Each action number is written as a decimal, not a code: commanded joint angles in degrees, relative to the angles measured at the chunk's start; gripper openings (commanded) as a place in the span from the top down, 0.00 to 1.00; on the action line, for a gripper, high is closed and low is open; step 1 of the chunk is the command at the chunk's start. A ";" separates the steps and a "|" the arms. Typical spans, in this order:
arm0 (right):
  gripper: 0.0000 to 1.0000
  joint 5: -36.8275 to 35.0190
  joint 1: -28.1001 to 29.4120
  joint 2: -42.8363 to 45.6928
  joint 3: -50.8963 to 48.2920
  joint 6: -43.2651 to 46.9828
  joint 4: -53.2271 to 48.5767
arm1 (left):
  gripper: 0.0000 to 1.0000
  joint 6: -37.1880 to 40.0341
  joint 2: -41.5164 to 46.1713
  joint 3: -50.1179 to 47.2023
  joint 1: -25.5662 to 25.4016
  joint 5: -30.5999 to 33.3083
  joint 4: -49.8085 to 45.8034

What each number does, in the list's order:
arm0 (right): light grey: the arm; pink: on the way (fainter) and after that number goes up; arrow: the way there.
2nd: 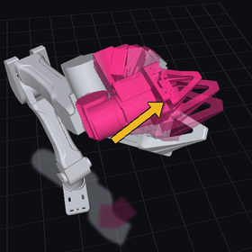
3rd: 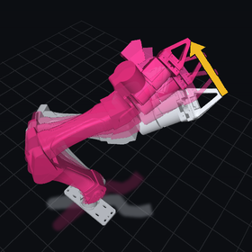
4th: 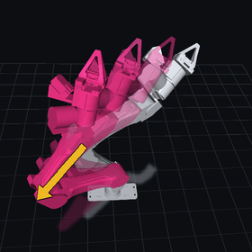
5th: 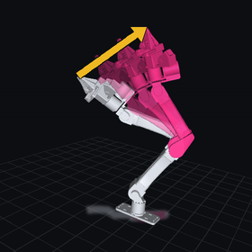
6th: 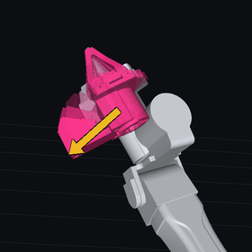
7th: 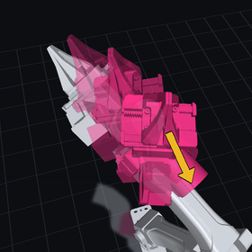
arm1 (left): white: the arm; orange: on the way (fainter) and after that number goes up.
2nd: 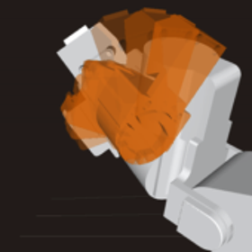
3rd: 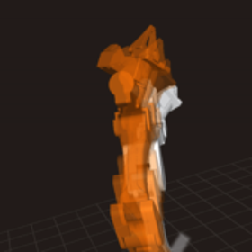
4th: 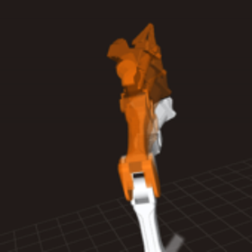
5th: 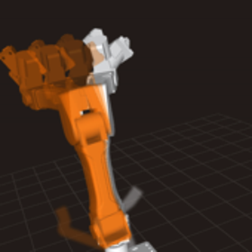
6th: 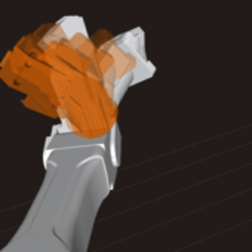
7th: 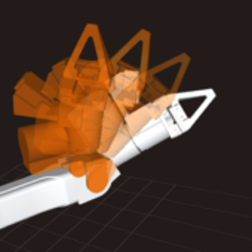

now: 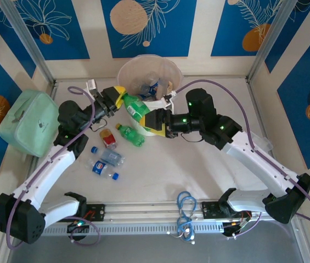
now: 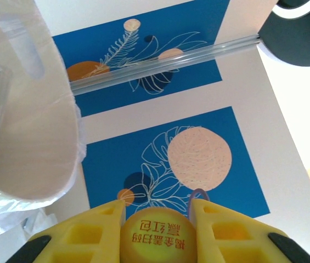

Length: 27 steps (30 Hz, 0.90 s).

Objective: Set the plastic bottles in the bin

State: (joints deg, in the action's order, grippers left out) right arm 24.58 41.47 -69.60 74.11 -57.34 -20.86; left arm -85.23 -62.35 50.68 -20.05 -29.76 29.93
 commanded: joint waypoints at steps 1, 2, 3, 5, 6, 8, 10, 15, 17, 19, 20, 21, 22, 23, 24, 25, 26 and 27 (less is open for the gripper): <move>0.17 2.22 -0.35 0.36 0.82 -0.65 2.50 | 1.00 -2.08 0.30 -0.87 -0.42 -0.33 5.22; 0.20 1.86 -0.35 0.28 1.07 -0.34 2.05 | 1.00 -2.38 0.30 -1.22 -0.43 -0.24 5.52; 0.24 1.65 -0.34 0.26 1.36 -0.11 1.67 | 1.00 -2.75 0.30 -1.44 -0.43 -0.14 6.08; 0.30 1.15 -0.44 0.26 1.53 0.15 1.36 | 1.00 -3.40 0.14 -1.97 -0.48 -0.06 7.07; 0.32 1.00 -0.43 0.39 1.69 0.32 1.22 | 1.00 -3.77 0.00 -2.15 -0.46 -0.13 7.52; 0.35 0.56 -0.65 0.43 2.13 0.71 0.76 | 1.00 -4.23 -0.28 -2.32 -0.47 -0.43 8.22; 0.36 0.43 -0.93 0.43 2.56 0.93 0.36 | 1.00 -4.67 -0.49 -2.53 -0.43 -0.56 8.94; 0.41 0.40 -1.47 0.26 3.65 1.43 -0.06 | 1.00 -5.11 -0.76 -2.56 -0.44 -1.10 9.18; 0.37 0.40 -1.66 0.08 4.07 1.51 -0.19 | 1.00 -5.59 -0.85 -2.73 -0.43 -1.05 9.70; 0.25 0.10 -1.96 -0.01 4.36 1.37 -0.25 | 1.00 -6.37 -1.02 -3.01 -0.49 -0.83 10.43; 0.19 0.04 -2.16 0.00 4.34 1.27 -0.16 | 1.00 -6.88 -1.21 -3.19 -0.43 -0.70 11.00; 0.18 0.11 -2.36 -0.01 4.45 1.13 0.12 | 1.00 -7.49 -1.47 -3.42 -0.46 -0.65 11.92; 0.18 0.36 -2.51 -0.01 4.42 1.09 0.29 | 1.00 -7.91 -1.67 -3.56 -0.48 -0.57 12.67; 0.19 0.46 -2.61 -0.12 4.59 0.96 0.55 | 1.00 -8.31 -1.88 -3.70 -0.45 -0.56 13.24; 0.22 0.66 -2.63 -0.13 4.77 0.94 0.71 | 1.00 -8.52 -1.99 -3.74 -0.49 -0.61 13.56; 0.24 0.85 -2.63 -0.29 4.96 0.94 0.82 | 1.00 -8.55 -2.05 -3.74 -0.49 -0.57 13.58; 0.25 1.10 -2.54 -0.48 5.16 0.92 0.82 | 1.00 -8.34 -1.99 -3.74 -0.43 -0.56 13.42; 0.25 1.37 -2.48 -0.69 5.42 1.05 0.78 | 1.00 -8.20 -1.86 -3.66 -0.45 -0.56 13.10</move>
State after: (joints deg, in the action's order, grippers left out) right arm 24.49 39.07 -69.73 77.06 -56.84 -21.04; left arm -93.12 -64.38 47.33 -20.05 -29.78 39.77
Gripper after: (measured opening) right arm 0.749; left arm 0.273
